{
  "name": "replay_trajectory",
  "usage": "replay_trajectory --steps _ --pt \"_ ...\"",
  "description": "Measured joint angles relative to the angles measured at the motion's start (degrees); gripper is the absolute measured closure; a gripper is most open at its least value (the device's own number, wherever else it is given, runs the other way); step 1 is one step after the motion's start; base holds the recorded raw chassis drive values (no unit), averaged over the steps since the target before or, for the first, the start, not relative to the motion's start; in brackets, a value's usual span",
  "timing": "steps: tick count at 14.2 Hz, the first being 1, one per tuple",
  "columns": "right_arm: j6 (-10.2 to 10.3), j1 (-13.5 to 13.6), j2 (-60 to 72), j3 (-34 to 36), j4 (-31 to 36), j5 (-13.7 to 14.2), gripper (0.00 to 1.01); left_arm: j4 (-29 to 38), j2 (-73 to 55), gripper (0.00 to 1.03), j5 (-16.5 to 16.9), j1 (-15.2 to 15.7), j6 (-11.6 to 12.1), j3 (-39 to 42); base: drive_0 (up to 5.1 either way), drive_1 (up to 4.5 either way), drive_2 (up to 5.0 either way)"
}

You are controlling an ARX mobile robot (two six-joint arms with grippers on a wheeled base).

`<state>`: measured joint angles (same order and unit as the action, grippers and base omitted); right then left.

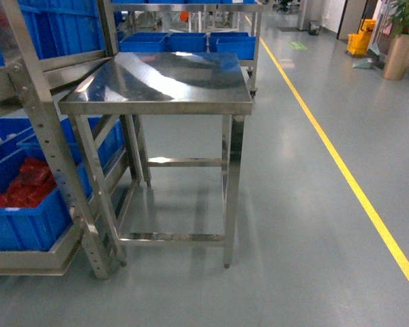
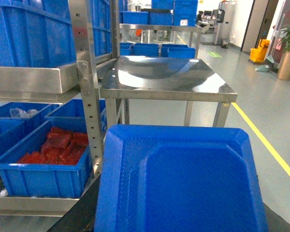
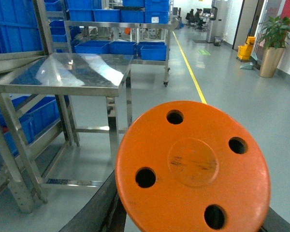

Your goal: Sort blue parts and orange caps into right shelf containers

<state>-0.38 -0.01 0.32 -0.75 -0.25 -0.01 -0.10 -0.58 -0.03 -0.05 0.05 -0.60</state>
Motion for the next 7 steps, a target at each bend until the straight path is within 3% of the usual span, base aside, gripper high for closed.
replay_trajectory --steps 7 --pt "0.02 0.00 0.00 0.00 -0.13 0.00 0.58 -0.28 0.00 0.60 0.00 0.00 0.00 0.00 0.0 4.37 -4.3"
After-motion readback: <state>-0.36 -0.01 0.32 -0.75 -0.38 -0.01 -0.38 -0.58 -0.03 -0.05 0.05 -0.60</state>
